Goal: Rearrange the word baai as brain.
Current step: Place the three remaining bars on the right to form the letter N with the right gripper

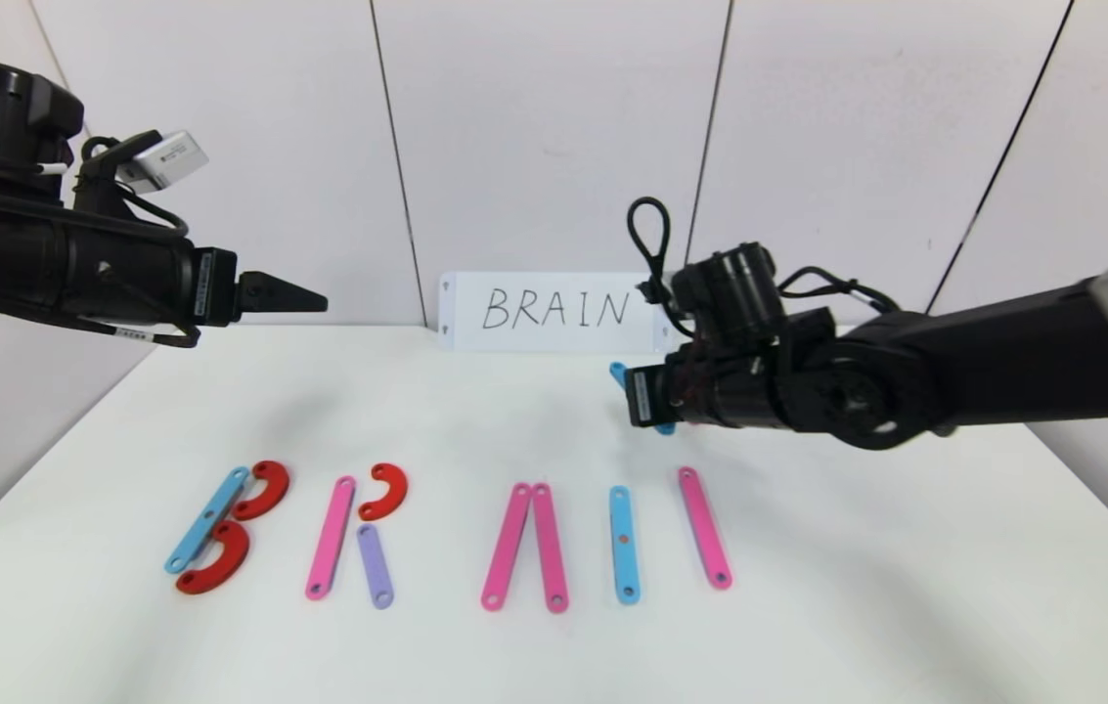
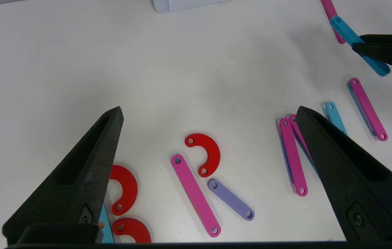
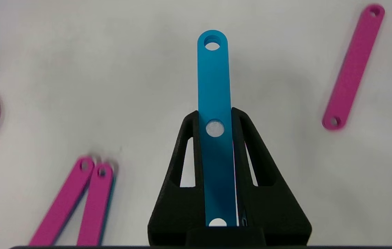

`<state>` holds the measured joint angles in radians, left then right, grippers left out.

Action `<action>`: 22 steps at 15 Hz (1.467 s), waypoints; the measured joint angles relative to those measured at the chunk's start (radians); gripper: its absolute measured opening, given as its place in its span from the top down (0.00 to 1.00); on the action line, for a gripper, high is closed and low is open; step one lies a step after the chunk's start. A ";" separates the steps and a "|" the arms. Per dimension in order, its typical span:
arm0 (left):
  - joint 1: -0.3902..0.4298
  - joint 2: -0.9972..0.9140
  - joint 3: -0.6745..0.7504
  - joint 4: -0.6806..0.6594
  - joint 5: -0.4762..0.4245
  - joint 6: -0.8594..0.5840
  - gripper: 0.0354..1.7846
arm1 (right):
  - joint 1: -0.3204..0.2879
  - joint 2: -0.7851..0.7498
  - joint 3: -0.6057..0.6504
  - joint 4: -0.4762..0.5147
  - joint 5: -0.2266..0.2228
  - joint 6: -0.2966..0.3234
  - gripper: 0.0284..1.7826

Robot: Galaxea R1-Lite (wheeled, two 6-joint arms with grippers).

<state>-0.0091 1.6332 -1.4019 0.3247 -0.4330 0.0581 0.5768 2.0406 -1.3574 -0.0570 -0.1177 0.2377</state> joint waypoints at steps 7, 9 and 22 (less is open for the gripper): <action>0.000 -0.004 0.003 0.001 -0.002 0.000 0.03 | -0.137 -0.324 0.505 -0.067 0.223 -0.144 0.86; 0.000 -0.004 0.003 0.001 -0.002 0.000 0.03 | -0.173 -0.340 0.617 -0.170 0.242 -0.161 0.86; 0.000 -0.004 0.003 0.001 0.000 0.000 0.03 | -0.239 -0.157 0.795 -0.622 0.313 -0.242 0.86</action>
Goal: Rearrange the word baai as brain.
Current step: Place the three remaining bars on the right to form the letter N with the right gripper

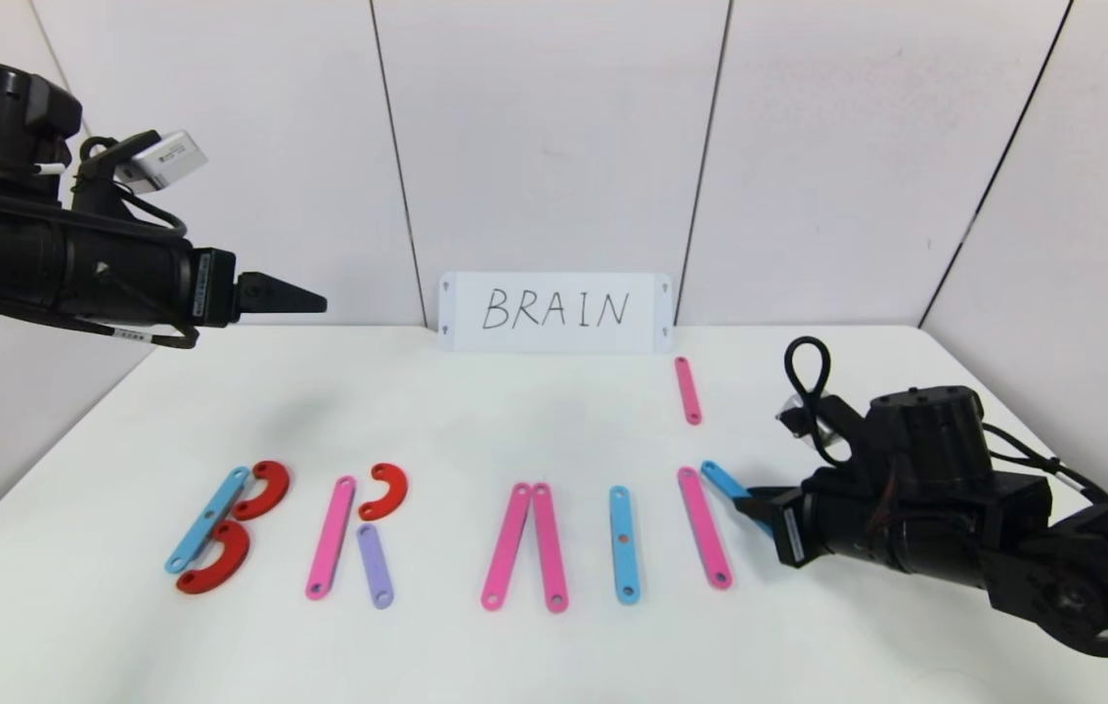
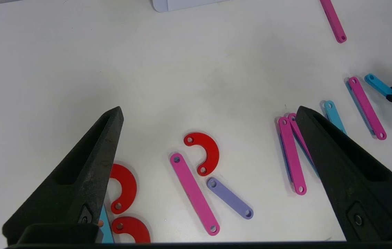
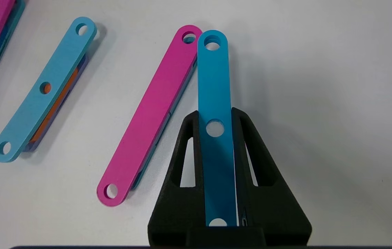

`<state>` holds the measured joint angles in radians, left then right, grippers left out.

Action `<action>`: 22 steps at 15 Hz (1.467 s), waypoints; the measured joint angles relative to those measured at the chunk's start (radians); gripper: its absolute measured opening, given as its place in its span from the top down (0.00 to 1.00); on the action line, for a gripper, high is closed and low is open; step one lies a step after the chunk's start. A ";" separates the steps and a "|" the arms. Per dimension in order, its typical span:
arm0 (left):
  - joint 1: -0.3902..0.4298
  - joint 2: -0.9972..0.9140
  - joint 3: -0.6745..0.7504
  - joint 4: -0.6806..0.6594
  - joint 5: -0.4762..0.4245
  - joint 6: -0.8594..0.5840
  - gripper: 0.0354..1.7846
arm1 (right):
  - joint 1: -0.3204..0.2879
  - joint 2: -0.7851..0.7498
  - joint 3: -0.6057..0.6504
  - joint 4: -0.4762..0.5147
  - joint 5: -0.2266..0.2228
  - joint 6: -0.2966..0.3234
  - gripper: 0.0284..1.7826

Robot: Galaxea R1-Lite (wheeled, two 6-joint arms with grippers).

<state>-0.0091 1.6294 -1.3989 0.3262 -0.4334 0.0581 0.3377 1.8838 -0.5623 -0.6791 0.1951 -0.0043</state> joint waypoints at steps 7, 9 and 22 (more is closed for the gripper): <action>0.000 0.000 0.000 0.000 -0.001 0.000 0.03 | -0.018 0.060 -0.010 -0.030 -0.003 0.000 0.86; 0.000 0.000 0.000 0.000 -0.001 0.000 0.03 | -0.019 0.063 -0.007 -0.037 -0.004 0.000 0.86; -0.001 0.000 0.001 0.000 -0.001 0.000 0.03 | -0.040 0.044 -0.081 -0.041 -0.045 0.005 0.07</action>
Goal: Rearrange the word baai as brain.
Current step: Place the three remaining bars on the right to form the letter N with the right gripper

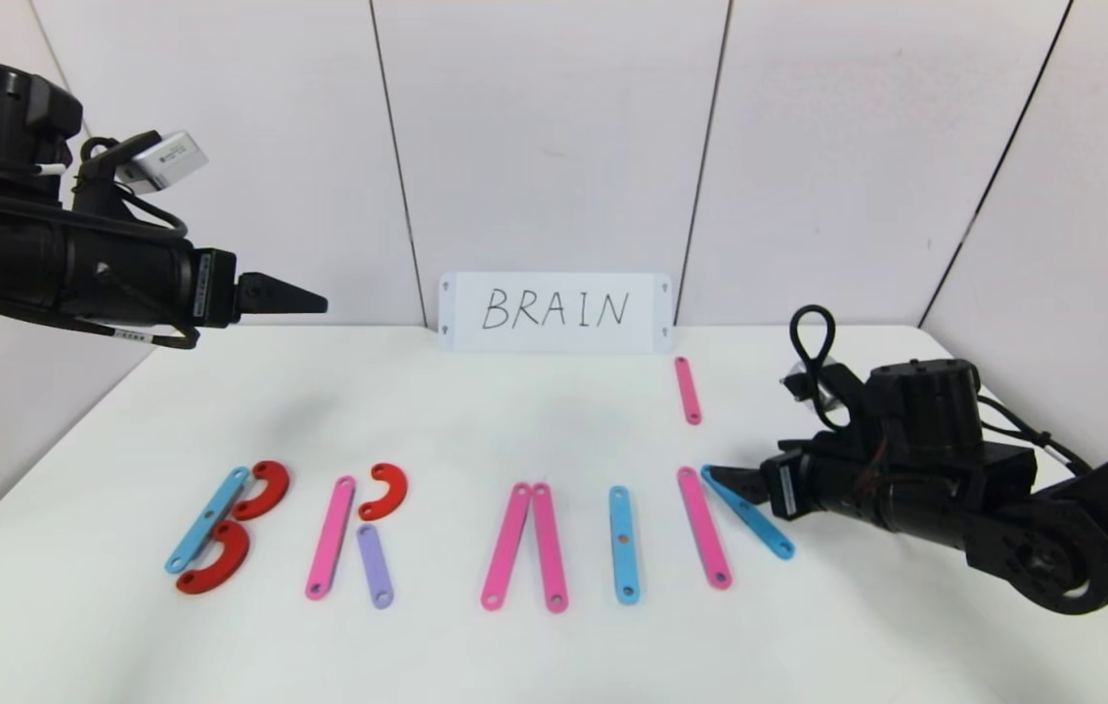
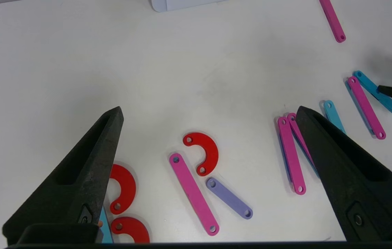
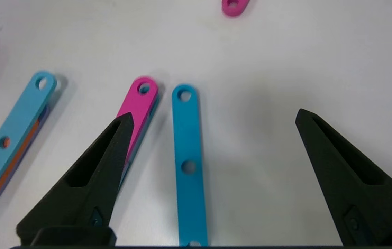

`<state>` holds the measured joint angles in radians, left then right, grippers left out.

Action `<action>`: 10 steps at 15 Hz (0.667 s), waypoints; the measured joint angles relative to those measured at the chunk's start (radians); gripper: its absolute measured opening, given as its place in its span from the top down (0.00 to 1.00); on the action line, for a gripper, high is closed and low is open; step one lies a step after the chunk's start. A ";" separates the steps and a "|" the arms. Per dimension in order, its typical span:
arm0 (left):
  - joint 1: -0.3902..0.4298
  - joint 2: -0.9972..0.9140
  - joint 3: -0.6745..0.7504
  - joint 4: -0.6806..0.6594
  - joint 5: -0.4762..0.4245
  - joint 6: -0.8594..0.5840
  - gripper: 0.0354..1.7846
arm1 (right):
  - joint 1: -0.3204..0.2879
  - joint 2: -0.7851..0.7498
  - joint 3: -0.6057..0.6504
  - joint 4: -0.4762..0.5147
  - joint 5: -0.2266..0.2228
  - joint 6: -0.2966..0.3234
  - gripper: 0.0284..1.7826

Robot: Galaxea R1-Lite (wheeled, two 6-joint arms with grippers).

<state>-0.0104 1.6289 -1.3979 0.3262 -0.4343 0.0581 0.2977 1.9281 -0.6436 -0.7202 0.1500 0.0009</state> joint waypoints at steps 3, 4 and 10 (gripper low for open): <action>0.000 -0.001 0.001 0.000 0.000 0.000 0.03 | 0.006 0.021 -0.138 0.061 -0.038 0.004 0.03; -0.001 -0.001 0.001 0.000 0.000 0.000 0.03 | 0.009 0.035 -0.196 0.099 -0.052 0.007 0.03; 0.000 0.000 0.001 -0.001 -0.005 0.000 0.03 | 0.014 0.246 -0.569 0.273 -0.120 0.056 0.03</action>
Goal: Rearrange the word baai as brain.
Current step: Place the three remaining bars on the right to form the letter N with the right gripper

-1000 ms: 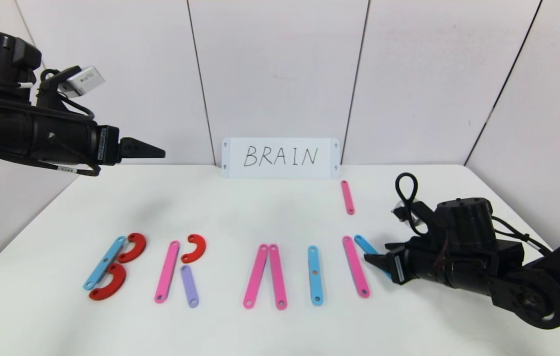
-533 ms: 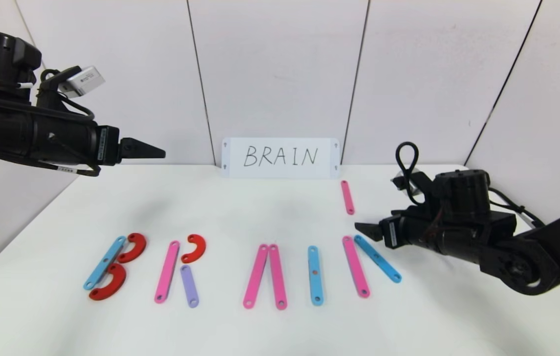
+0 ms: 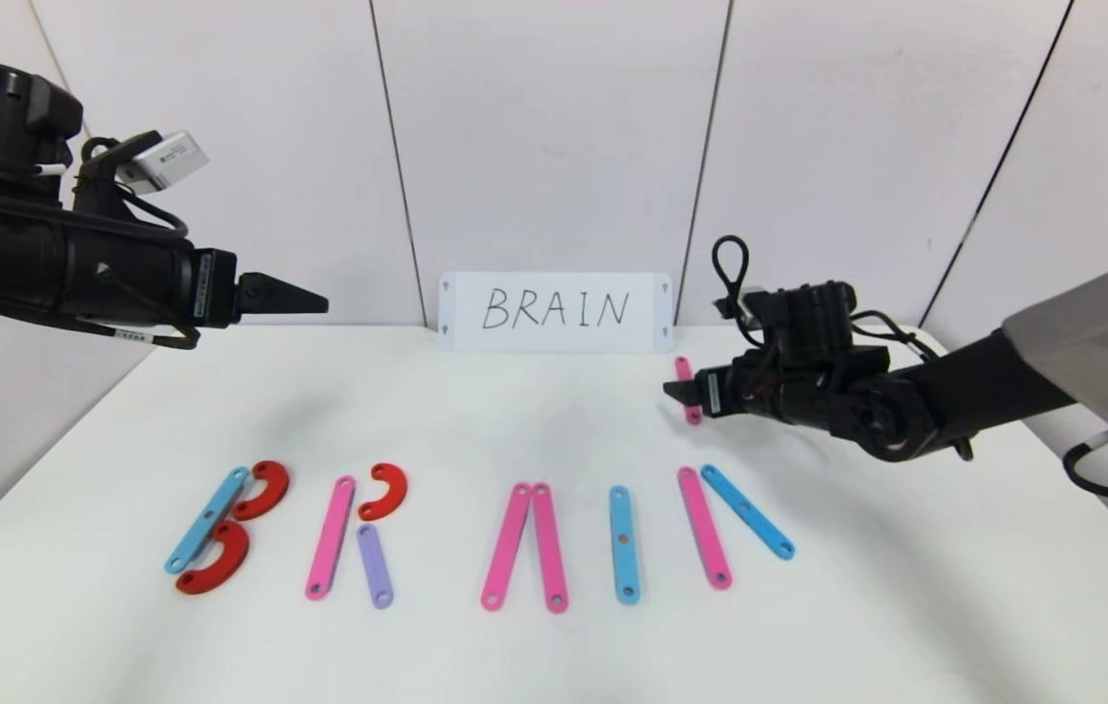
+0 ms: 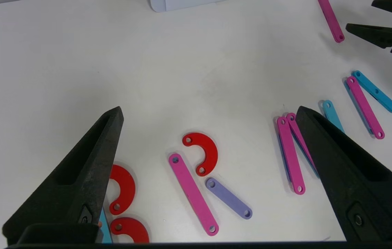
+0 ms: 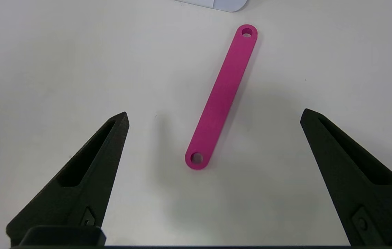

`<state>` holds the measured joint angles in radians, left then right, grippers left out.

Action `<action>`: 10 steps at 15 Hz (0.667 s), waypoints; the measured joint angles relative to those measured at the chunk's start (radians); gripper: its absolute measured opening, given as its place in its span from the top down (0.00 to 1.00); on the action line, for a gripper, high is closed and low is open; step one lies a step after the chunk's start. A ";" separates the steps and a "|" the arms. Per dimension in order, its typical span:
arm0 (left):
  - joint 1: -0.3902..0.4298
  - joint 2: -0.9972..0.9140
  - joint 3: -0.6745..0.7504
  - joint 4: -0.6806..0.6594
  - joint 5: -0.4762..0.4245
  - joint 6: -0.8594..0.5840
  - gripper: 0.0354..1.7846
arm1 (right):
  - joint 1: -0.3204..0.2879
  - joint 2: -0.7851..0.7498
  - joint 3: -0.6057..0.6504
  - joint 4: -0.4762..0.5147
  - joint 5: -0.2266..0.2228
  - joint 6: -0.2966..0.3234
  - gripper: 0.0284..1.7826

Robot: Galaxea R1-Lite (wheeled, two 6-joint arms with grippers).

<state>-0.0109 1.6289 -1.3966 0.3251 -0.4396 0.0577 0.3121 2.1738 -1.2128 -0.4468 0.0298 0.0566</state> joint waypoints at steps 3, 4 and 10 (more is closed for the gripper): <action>0.000 0.001 -0.001 0.000 0.000 0.000 0.03 | 0.000 0.075 -0.081 0.043 -0.003 0.001 0.03; 0.000 0.001 -0.001 0.000 0.000 0.000 0.03 | 0.000 0.093 -0.100 0.046 -0.003 0.001 0.03; 0.000 0.001 -0.001 0.000 0.000 0.000 0.03 | 0.000 0.145 -0.136 0.048 -0.016 0.001 0.28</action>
<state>-0.0109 1.6304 -1.3979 0.3251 -0.4396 0.0581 0.3126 2.3187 -1.3489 -0.3987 0.0143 0.0581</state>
